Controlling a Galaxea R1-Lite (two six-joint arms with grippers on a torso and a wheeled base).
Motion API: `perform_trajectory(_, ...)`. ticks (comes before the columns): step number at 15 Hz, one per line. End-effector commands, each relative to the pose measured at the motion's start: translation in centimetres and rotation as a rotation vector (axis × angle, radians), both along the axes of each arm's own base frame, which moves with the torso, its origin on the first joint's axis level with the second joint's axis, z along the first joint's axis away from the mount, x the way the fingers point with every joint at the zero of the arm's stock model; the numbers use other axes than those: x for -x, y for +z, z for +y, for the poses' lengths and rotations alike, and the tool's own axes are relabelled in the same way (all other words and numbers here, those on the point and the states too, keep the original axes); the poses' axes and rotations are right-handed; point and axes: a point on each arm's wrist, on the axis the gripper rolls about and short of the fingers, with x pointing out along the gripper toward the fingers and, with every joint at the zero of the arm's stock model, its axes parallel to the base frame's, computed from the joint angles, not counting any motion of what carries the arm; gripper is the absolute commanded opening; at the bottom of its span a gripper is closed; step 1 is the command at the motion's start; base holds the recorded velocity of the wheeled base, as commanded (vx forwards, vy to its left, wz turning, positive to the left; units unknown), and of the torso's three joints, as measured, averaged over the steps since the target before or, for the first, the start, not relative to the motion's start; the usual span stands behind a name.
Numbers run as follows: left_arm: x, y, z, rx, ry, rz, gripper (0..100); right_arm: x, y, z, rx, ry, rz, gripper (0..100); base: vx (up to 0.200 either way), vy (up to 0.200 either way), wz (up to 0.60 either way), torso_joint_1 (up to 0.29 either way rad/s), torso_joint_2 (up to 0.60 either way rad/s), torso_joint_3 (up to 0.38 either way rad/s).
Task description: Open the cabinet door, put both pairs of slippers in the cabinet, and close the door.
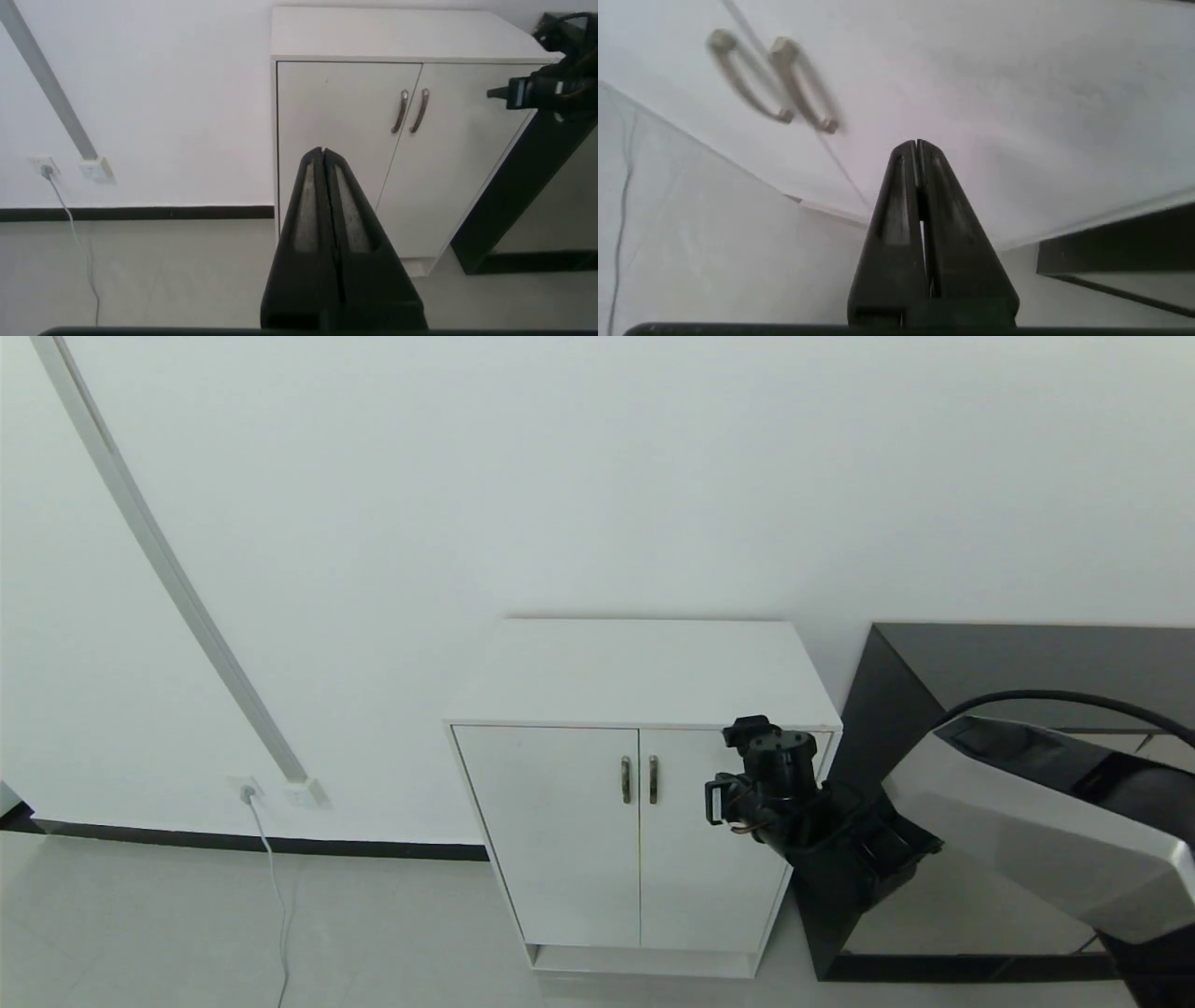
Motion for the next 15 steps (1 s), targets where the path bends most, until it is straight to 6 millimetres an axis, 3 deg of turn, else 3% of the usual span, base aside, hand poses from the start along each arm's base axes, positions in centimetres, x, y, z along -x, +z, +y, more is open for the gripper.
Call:
perform_trajectory(1,0.0,0.0,0.0,0.002,-0.001,0.001,0,2.7,3.2,-1.0,-0.018,-0.017,-0.045,0,0.0,0.0,0.0,0.0,0.0,0.0)
perform_trajectory(8,0.0,0.0,0.0,0.002,0.001,0.001,0,8.4,6.1,-10.9,0.009,-0.214,-0.031,0,0.0,0.0,0.0,0.0,0.0,0.0)
perform_trajectory(15,0.0,0.0,0.0,0.002,0.001,0.001,0,13.6,8.1,-17.2,0.057,-0.39,-0.044,0,0.0,0.0,0.0,0.0,0.0,0.0)
